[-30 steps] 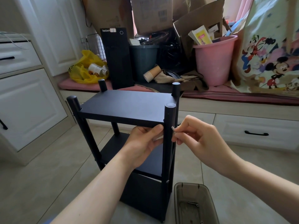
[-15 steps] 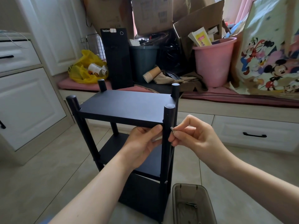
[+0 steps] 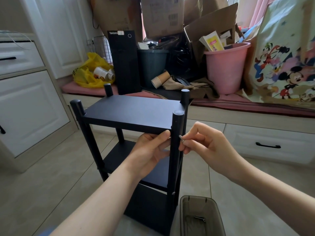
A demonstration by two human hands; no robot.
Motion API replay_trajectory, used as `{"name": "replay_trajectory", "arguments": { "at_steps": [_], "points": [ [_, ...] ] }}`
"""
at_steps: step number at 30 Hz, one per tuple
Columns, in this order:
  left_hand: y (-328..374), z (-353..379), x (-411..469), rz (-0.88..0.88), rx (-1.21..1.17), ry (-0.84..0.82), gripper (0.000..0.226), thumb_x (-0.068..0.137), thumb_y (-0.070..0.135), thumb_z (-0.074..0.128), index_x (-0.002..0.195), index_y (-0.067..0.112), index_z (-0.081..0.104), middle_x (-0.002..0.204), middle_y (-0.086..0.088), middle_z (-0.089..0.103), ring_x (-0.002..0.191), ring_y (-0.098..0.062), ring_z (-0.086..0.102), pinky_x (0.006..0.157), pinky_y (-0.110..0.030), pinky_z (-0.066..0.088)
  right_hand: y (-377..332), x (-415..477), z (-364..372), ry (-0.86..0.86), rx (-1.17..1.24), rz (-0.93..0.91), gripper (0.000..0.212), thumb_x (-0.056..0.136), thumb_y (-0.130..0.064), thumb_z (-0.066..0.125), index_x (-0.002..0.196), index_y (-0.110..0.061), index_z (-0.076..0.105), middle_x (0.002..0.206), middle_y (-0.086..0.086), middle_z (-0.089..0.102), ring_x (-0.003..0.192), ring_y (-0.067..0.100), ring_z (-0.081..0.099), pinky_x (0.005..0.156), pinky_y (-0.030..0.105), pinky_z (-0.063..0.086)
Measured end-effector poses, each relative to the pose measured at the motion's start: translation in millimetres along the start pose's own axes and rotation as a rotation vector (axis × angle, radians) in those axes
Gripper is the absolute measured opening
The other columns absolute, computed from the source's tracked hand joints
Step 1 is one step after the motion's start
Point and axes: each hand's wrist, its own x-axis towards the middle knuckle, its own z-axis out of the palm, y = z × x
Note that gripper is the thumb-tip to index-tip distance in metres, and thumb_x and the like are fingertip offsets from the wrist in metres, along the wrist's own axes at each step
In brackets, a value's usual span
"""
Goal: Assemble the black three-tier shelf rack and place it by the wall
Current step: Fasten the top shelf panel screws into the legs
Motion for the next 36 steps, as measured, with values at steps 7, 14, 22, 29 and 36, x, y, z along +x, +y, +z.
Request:
{"name": "replay_trajectory", "arguments": {
  "at_steps": [7,14,22,29,36],
  "points": [
    [-3.1,2.7,2.9,0.003,-0.009,0.024,0.025,0.1,0.023,0.057,0.113,0.012,0.076,0.114,-0.015,0.073,0.112,-0.029,0.069,0.092,-0.042,0.055,1.4,2.2,-1.9,0.008,0.032,0.03,0.026,0.095,0.0,0.06,0.083,-0.023,0.06,0.085,0.007,0.074,0.076,0.025,0.069,0.078,0.035,0.057],
    [-6.2,3.8,6.1,0.015,-0.014,0.046,0.032,0.098,0.023,0.061,0.124,0.006,0.07,0.13,-0.02,0.066,0.123,-0.032,0.063,0.097,-0.042,0.053,-3.7,0.3,0.2,0.077,0.081,0.032,0.008,0.087,-0.014,0.069,0.088,-0.019,0.064,0.081,0.009,0.073,0.074,0.024,0.069,0.077,0.038,0.058],
    [-6.7,9.4,6.8,0.038,-0.046,0.101,0.03,0.094,0.021,0.064,0.119,0.007,0.073,0.127,-0.019,0.069,0.121,-0.029,0.065,0.094,-0.035,0.055,-12.1,-2.6,7.6,0.199,-0.056,-0.013,0.014,0.079,-0.012,0.064,0.076,-0.025,0.06,0.068,-0.001,0.058,0.062,0.019,0.052,0.057,0.033,0.048],
    [-4.2,13.2,4.5,0.032,-0.043,0.107,0.025,0.092,0.024,0.065,0.112,0.015,0.078,0.127,-0.012,0.071,0.123,-0.028,0.064,0.092,-0.032,0.055,-16.0,5.3,-17.1,0.387,0.004,0.028,0.03,0.091,0.0,0.055,0.084,-0.022,0.075,0.064,-0.002,0.06,0.059,0.019,0.053,0.056,0.043,0.051],
    [-9.6,19.3,4.0,0.066,-0.018,0.171,0.027,0.091,0.03,0.067,0.112,0.017,0.078,0.123,-0.009,0.072,0.118,-0.024,0.067,0.088,-0.03,0.056,-21.2,20.4,-9.1,0.376,-0.033,0.037,0.012,0.091,-0.023,0.069,0.091,-0.033,0.076,0.082,-0.009,0.073,0.068,0.005,0.064,0.063,0.025,0.05]
  ]
}}
